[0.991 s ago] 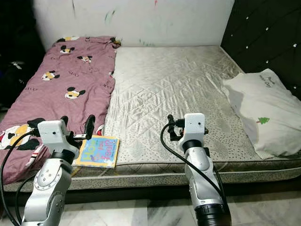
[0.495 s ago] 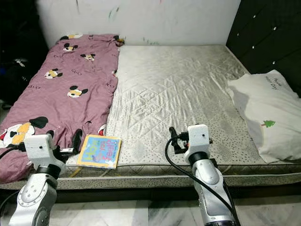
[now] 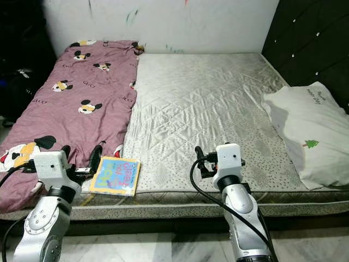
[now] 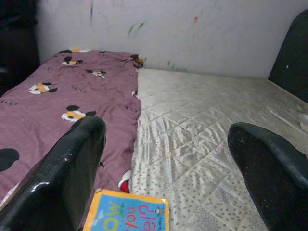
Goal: Clean up the room
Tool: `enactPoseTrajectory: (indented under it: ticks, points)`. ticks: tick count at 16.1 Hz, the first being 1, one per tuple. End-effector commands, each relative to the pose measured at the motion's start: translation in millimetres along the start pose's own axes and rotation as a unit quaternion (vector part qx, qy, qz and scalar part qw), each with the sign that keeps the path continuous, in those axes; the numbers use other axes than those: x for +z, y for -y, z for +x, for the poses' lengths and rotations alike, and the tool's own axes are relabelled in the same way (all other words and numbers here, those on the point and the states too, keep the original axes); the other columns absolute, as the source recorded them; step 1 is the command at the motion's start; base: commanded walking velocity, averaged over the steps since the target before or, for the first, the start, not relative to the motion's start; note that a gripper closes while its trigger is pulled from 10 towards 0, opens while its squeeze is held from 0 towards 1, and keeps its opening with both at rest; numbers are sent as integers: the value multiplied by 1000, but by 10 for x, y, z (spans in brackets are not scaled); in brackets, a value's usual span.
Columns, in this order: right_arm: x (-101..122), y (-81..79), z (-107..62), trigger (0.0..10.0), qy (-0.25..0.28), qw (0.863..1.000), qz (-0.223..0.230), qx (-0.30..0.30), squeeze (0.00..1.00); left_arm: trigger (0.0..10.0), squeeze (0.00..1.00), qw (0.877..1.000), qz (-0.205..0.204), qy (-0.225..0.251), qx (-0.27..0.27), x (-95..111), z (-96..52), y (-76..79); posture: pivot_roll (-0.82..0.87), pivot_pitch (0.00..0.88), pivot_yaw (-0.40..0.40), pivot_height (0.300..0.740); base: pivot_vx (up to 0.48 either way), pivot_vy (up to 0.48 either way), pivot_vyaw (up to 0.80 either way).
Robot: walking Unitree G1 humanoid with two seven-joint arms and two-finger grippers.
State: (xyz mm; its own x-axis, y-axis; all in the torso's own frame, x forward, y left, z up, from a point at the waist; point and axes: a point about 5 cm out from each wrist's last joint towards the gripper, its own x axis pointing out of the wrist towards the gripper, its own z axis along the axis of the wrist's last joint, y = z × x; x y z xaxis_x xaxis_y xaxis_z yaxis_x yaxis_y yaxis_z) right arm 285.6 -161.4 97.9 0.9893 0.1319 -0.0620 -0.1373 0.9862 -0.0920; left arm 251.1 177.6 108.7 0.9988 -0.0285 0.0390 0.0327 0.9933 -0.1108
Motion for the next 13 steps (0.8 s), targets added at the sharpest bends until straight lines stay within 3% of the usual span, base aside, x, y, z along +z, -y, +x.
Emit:
enactPoseTrajectory:
  ticks: [1,11,13]
  points:
    - [65,-35,25,10000,11,1000,-3,9,0,10000,0,1000,2,14,-9,70,9,15,-46,2,6,740,416,0,0]
    - [55,-44,36,10000,10,1000,-3,9,0,10000,0,1000,2,13,-12,68,33,27,-47,3,8,740,398,0,0]
    - [44,-43,33,10000,9,1000,-4,8,0,10000,0,1000,3,11,-6,61,38,28,-46,2,9,740,0,0,0]
